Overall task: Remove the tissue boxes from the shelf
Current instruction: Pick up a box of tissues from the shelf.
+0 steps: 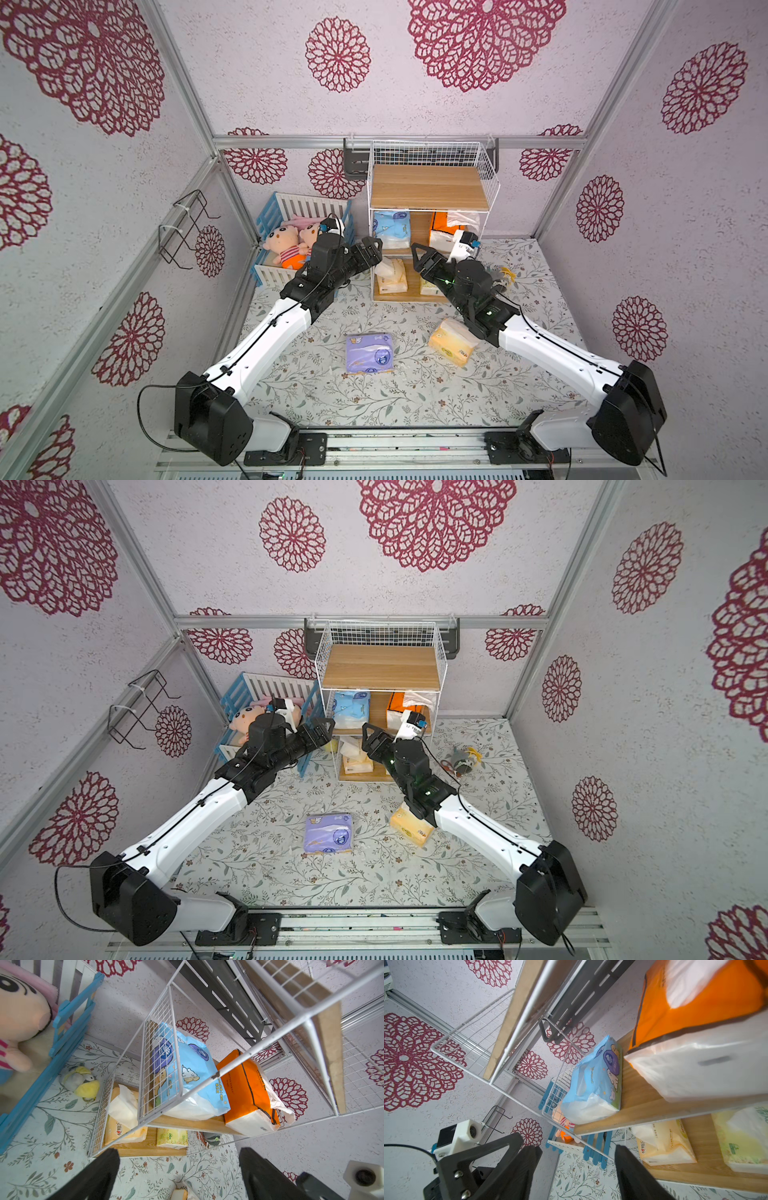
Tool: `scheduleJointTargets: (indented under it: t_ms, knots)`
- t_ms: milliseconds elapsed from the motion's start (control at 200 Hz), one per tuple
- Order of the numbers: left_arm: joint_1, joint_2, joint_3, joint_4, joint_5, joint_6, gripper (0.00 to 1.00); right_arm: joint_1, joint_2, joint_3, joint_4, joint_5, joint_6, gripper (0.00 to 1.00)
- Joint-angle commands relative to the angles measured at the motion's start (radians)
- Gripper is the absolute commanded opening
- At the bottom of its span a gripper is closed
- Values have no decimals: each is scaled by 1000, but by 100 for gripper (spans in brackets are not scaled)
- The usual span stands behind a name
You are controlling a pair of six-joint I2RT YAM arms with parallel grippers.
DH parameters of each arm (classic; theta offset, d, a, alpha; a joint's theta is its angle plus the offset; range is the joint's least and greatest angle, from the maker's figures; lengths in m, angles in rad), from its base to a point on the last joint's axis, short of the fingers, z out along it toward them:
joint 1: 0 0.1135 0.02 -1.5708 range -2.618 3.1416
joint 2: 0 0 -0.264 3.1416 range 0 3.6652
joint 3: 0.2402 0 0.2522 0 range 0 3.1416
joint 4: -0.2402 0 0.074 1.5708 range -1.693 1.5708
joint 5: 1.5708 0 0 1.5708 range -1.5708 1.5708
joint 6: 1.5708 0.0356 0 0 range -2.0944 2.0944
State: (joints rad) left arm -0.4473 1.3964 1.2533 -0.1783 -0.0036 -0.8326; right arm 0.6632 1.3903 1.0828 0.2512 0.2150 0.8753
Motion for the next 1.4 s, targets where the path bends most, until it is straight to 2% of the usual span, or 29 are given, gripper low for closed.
scheduleJointTargets:
  t_ms: [0,250,505,821,1041,1396]
  knots:
    - [19,8,2,58,9,20,98,-5,37,47,50,14,25,66]
    - [49,35,9,95,45,21,99,-5,120,123,50,44,18,65]
    - [61,75,38,122,81,24,99,-7,168,145,48,135,33,66]
    - [68,103,57,134,115,31,97,-7,250,195,100,154,37,66]
    - [78,102,44,153,123,25,98,-7,281,220,74,242,33,66]
    - [83,104,38,165,148,9,99,-16,350,280,54,212,-4,67]
